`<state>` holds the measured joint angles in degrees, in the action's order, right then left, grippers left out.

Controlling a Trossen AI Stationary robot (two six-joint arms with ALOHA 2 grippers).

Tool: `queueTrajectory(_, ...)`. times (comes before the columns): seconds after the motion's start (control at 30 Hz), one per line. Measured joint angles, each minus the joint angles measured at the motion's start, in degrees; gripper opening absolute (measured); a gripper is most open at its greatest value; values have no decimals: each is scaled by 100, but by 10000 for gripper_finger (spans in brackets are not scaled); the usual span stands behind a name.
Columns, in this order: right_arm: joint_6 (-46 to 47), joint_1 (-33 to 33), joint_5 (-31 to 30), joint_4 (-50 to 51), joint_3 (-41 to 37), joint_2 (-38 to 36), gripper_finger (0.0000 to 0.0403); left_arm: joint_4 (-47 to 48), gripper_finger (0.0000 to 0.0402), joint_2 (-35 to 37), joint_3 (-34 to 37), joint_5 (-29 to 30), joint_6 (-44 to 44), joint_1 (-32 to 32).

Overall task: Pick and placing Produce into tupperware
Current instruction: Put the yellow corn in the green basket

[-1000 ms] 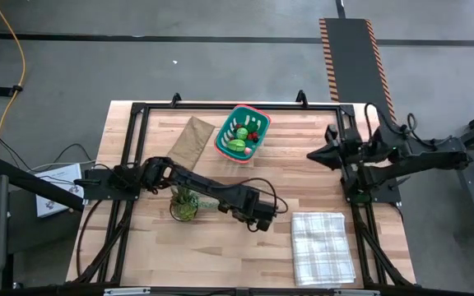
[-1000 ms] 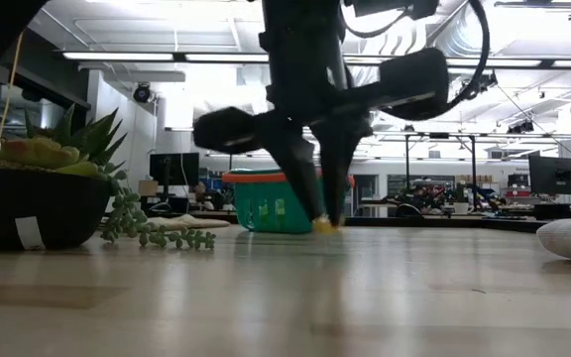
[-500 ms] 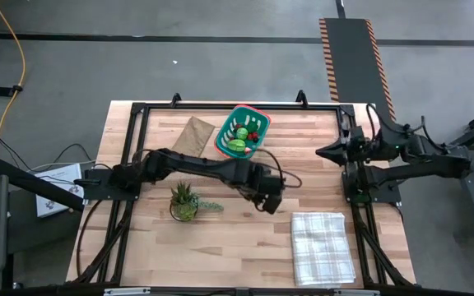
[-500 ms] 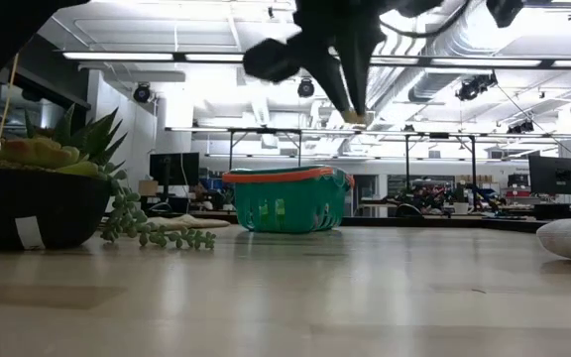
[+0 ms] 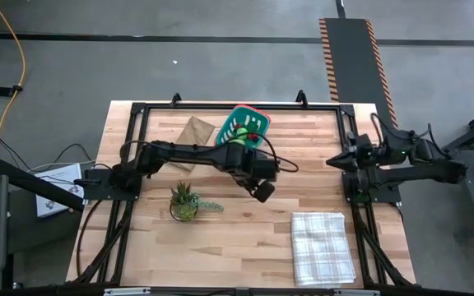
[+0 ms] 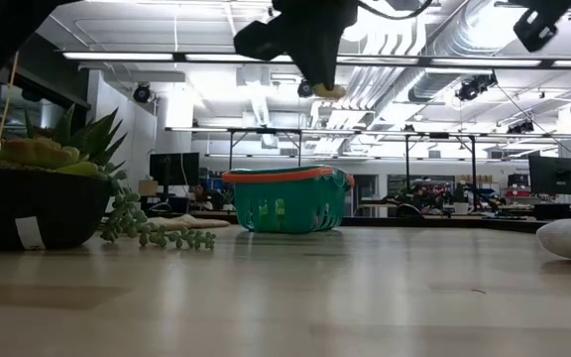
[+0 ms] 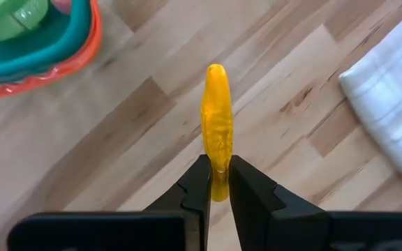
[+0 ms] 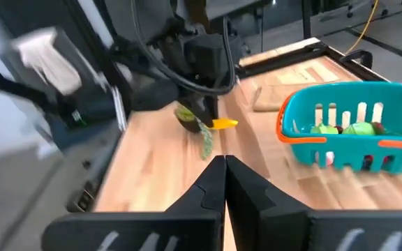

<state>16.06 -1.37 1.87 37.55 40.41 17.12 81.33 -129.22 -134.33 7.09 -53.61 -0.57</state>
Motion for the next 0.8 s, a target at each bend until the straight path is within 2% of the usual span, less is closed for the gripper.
queueTrajectory(0.17,622,0,36,-195,-415,-804,1,174,37,55,3,-81,484,-174)
queueTrajectory(0.5,1106,-2,147,-231,-873,-1669,1,508,37,287,4,-246,1584,-776)
queueTrajectory(0.63,1301,-2,137,-387,-1129,-1666,1,590,37,414,3,-407,2104,-1074)
queueTrajectory(0.8,1441,-2,130,-1388,-1626,-1683,1,716,37,514,3,-567,2740,-1446)
